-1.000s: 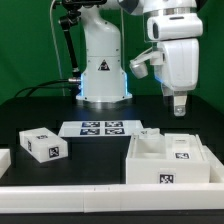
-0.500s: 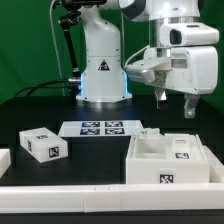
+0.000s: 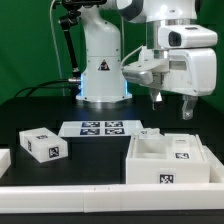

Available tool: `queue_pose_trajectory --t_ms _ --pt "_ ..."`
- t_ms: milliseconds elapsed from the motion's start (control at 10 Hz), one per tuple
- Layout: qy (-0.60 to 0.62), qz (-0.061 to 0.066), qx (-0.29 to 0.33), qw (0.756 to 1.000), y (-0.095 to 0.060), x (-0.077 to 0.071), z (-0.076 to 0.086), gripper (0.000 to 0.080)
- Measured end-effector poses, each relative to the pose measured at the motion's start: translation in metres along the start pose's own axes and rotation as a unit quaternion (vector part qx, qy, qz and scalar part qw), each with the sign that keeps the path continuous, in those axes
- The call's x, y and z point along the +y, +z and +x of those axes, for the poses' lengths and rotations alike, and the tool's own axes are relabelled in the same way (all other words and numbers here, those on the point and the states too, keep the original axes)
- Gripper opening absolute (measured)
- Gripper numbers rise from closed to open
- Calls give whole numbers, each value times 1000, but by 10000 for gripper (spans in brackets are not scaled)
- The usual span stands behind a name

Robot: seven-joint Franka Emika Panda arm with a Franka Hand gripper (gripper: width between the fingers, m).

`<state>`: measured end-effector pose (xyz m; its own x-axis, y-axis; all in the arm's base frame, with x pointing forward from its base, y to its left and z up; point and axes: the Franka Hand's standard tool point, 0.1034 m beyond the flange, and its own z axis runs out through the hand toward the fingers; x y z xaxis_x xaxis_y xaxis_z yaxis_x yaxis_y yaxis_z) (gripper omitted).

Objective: Assemble cabinet

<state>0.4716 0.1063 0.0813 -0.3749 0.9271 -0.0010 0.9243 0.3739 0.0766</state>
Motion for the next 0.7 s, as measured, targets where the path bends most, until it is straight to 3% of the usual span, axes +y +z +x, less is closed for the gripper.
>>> queue_pose_trajectory --t_ms 500,700 --pt "-3 30 9 1000 19 -49 9 796" --pt "1 36 15 999 28 -59 11 796"
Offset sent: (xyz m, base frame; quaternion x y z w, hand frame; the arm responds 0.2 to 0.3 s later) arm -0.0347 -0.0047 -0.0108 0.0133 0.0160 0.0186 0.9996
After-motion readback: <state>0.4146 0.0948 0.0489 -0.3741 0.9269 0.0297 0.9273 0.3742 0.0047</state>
